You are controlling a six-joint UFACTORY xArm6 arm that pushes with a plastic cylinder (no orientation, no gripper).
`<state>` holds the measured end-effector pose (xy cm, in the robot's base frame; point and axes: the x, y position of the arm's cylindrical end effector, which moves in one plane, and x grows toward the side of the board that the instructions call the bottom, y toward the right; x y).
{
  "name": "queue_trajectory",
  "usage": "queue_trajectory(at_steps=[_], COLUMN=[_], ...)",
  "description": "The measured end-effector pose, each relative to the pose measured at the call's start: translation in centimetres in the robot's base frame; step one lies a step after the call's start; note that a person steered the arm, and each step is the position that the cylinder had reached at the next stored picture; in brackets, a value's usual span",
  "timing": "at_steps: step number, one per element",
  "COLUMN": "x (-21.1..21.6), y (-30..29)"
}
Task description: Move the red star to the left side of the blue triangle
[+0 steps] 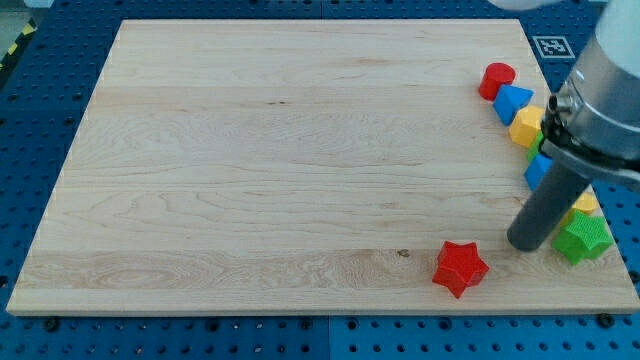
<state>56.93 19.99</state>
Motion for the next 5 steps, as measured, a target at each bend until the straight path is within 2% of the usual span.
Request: queue_trajectory(at_steps=[2, 4, 5], x=[4.5, 4.9, 4.9], y=[0.4, -1.1, -4.4])
